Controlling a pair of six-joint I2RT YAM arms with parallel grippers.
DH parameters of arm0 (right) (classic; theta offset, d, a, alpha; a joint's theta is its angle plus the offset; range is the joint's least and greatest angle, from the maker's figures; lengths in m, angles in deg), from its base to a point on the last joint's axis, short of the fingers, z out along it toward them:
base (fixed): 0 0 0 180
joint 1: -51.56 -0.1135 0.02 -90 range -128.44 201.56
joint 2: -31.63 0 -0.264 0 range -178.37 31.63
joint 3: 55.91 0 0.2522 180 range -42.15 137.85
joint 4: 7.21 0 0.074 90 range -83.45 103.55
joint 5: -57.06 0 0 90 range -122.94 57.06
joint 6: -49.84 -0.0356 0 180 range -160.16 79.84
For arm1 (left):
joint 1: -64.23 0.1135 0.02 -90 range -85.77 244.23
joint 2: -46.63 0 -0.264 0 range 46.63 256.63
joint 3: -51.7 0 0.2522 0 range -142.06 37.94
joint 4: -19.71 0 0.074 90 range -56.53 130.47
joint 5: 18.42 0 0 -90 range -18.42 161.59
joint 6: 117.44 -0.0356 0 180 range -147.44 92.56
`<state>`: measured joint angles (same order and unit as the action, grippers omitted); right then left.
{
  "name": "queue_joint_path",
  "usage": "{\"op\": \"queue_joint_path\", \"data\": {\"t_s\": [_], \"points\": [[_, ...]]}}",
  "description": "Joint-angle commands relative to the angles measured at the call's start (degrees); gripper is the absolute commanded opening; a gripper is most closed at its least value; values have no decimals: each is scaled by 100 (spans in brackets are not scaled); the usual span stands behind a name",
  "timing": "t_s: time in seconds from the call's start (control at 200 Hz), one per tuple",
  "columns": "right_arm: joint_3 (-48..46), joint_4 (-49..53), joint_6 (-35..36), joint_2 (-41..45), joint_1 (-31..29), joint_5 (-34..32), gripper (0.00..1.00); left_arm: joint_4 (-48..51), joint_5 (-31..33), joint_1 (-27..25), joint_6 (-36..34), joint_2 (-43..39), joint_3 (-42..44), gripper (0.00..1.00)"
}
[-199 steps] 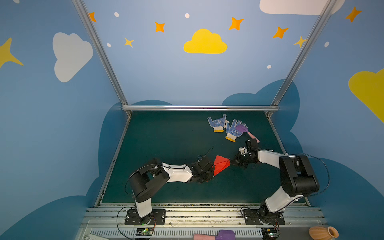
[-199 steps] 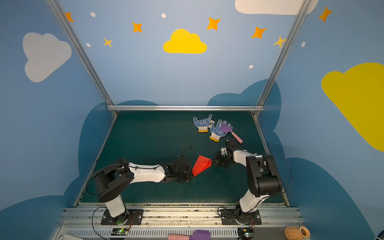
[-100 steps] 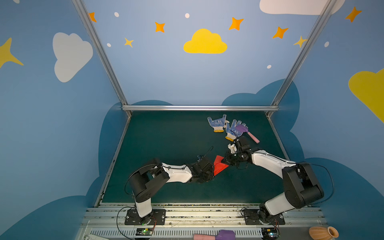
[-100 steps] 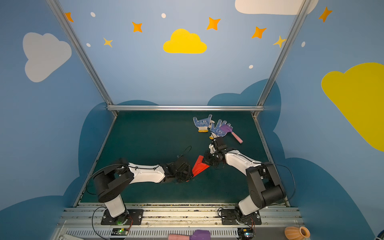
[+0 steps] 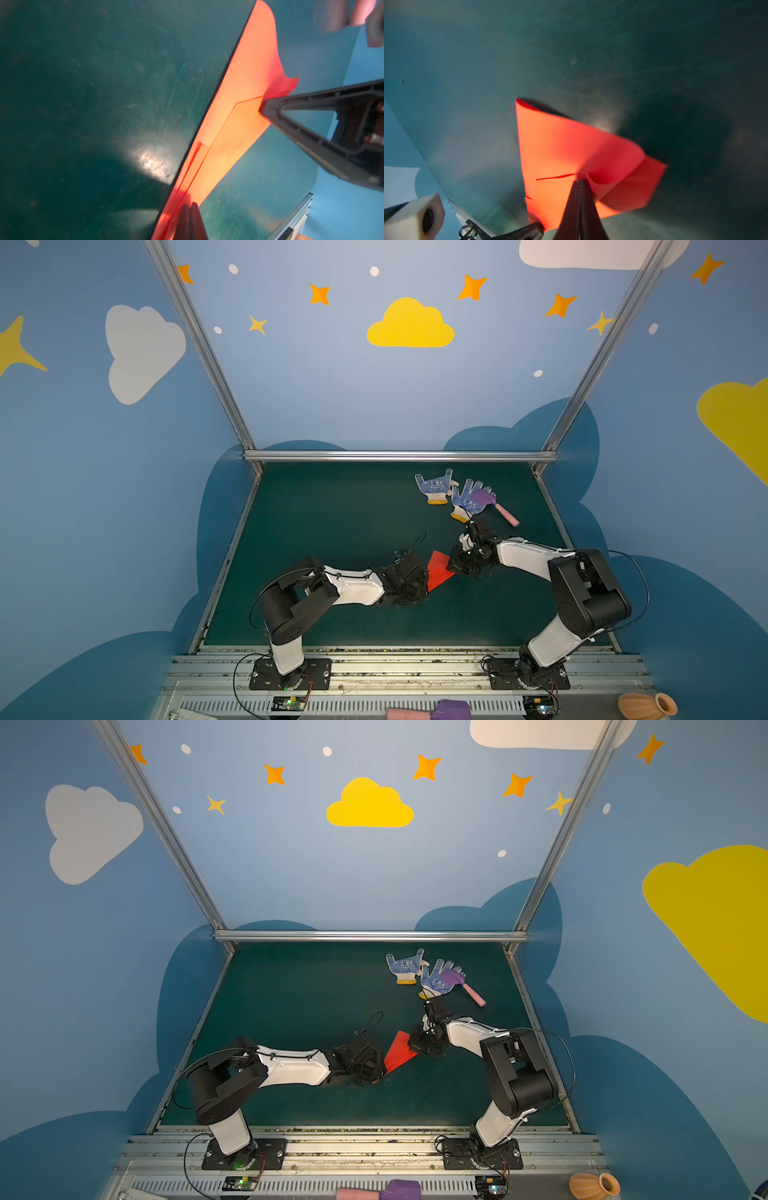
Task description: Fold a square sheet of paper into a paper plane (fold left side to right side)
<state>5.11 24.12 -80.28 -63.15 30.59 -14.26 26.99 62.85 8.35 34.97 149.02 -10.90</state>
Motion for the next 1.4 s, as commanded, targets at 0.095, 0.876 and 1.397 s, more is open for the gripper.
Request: {"op": "queue_joint_path", "data": {"t_s": [0.095,0.876,1.397], "points": [[-233,451,127,43,375,-549,0,481,-94,-11,-36,334,226,3],[731,1450,-452,-326,970,-1015,0,647,1,1,-204,-1,113,3],[-794,335,-143,1343,636,1106,0,1333,-780,923,-1513,-750,-942,53]]}}
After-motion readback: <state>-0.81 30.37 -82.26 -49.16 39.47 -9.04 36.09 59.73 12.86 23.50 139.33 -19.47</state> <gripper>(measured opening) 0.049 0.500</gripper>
